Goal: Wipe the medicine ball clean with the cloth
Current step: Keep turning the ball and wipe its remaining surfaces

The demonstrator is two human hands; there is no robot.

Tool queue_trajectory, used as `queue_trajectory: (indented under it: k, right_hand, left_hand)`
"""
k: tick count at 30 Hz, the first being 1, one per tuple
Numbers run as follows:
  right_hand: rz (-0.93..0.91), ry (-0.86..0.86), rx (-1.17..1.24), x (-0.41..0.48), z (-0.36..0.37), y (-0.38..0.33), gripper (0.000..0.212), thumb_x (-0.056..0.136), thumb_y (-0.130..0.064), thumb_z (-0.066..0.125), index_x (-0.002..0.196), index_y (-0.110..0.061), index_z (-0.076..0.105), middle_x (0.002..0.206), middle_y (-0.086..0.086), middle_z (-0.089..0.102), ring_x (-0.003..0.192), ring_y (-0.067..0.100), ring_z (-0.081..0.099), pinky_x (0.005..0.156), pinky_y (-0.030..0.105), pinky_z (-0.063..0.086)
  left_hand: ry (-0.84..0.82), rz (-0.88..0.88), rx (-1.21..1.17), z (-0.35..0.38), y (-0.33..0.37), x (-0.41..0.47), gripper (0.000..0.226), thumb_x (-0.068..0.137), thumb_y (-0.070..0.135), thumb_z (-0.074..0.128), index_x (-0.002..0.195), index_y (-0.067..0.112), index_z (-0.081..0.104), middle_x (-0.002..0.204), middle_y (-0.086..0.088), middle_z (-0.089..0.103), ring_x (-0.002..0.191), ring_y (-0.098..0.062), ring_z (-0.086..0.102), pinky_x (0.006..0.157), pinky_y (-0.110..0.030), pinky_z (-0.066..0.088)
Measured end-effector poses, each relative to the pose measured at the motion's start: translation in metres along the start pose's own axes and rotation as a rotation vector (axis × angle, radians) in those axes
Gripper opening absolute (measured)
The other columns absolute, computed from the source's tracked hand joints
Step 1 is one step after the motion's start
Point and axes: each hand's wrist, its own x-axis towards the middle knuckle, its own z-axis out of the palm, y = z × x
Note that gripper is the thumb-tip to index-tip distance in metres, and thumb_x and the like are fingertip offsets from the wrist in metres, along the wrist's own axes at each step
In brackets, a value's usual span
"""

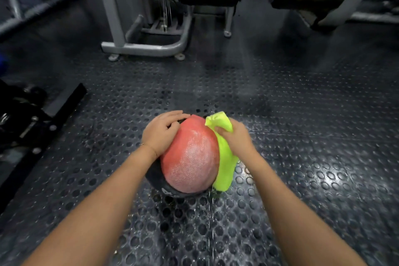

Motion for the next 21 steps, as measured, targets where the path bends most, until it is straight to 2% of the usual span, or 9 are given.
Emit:
queue_trajectory:
  k: [3,5,8,11,12,14,15,18,21]
  right_hand:
    - [-0.039,-0.014,0.067,-0.006,0.006,0.0,0.019,0.082,-0.011,0.066,0.101,-0.01,0.067,0.096,0.004,0.065,0.088,0.015,0.056,0.066,0.005,0.038]
    - [-0.073,-0.033,0.123,-0.035,0.012,0.006,0.023,0.078,-0.023,0.07,0.099,-0.014,0.068,0.095,-0.003,0.064,0.09,0.011,0.057,0.072,0.009,0.039]
    - [-0.132,-0.07,0.173,-0.069,0.018,0.008,0.029,0.068,-0.043,0.062,0.091,-0.026,0.067,0.087,-0.013,0.058,0.081,-0.007,0.054,0.071,0.004,0.037]
    - [-0.091,0.009,0.114,-0.04,0.016,0.003,0.019,0.079,-0.018,0.069,0.096,-0.011,0.068,0.087,-0.006,0.06,0.077,-0.005,0.055,0.068,0.003,0.036]
    - [-0.058,0.019,0.105,-0.025,0.015,0.0,0.016,0.081,-0.01,0.067,0.097,-0.009,0.068,0.09,-0.002,0.063,0.079,-0.001,0.057,0.07,0.009,0.039]
    - [-0.025,0.013,0.105,-0.004,0.016,-0.005,0.015,0.083,-0.008,0.063,0.096,-0.013,0.068,0.094,0.004,0.066,0.087,0.013,0.06,0.074,0.024,0.042]
    - [-0.028,0.02,0.106,-0.003,0.019,-0.006,0.014,0.083,-0.01,0.063,0.095,-0.015,0.068,0.094,0.003,0.066,0.087,0.016,0.06,0.074,0.025,0.043]
    - [-0.046,0.054,0.143,-0.036,0.024,-0.001,0.008,0.077,-0.025,0.063,0.084,-0.028,0.063,0.088,-0.005,0.062,0.081,0.004,0.057,0.069,0.005,0.038]
    - [-0.107,0.049,0.159,-0.067,0.023,0.008,0.015,0.072,-0.029,0.062,0.082,-0.039,0.059,0.088,-0.009,0.061,0.082,-0.009,0.056,0.07,0.002,0.036]
  left_hand:
    - [0.032,-0.039,-0.054,-0.005,-0.006,-0.003,0.034,0.094,0.022,0.044,0.108,0.045,0.065,0.131,0.019,0.055,0.125,-0.004,0.044,0.1,-0.025,0.034]
    - [0.046,-0.085,-0.132,-0.01,-0.013,0.0,0.034,0.094,0.022,0.044,0.101,0.048,0.065,0.128,0.019,0.058,0.123,-0.004,0.047,0.097,-0.023,0.035]
    - [0.061,-0.125,-0.216,-0.016,-0.02,0.004,0.035,0.094,0.019,0.044,0.098,0.046,0.065,0.127,0.017,0.059,0.123,-0.006,0.048,0.098,-0.021,0.033]
    - [0.054,-0.104,-0.203,-0.016,-0.017,0.004,0.035,0.094,0.019,0.044,0.105,0.044,0.065,0.13,0.017,0.056,0.126,-0.005,0.045,0.101,-0.021,0.03]
    - [0.047,-0.096,-0.164,-0.015,-0.016,0.003,0.033,0.095,0.022,0.043,0.11,0.043,0.064,0.132,0.018,0.055,0.126,-0.005,0.044,0.1,-0.022,0.03]
    - [0.055,-0.105,-0.094,-0.012,-0.014,0.004,0.03,0.096,0.03,0.042,0.115,0.042,0.062,0.132,0.019,0.054,0.125,-0.006,0.045,0.097,-0.024,0.032]
    - [0.065,-0.128,-0.082,-0.011,-0.013,0.007,0.029,0.096,0.033,0.042,0.114,0.043,0.062,0.131,0.02,0.055,0.124,-0.006,0.047,0.095,-0.025,0.034]
    - [0.065,-0.209,-0.1,-0.013,-0.011,0.017,0.029,0.095,0.036,0.041,0.11,0.045,0.064,0.126,0.021,0.058,0.12,-0.007,0.05,0.086,-0.023,0.036]
    - [0.027,-0.202,-0.09,-0.016,-0.01,0.022,0.029,0.096,0.036,0.04,0.113,0.044,0.063,0.128,0.021,0.057,0.121,-0.007,0.049,0.087,-0.021,0.031]
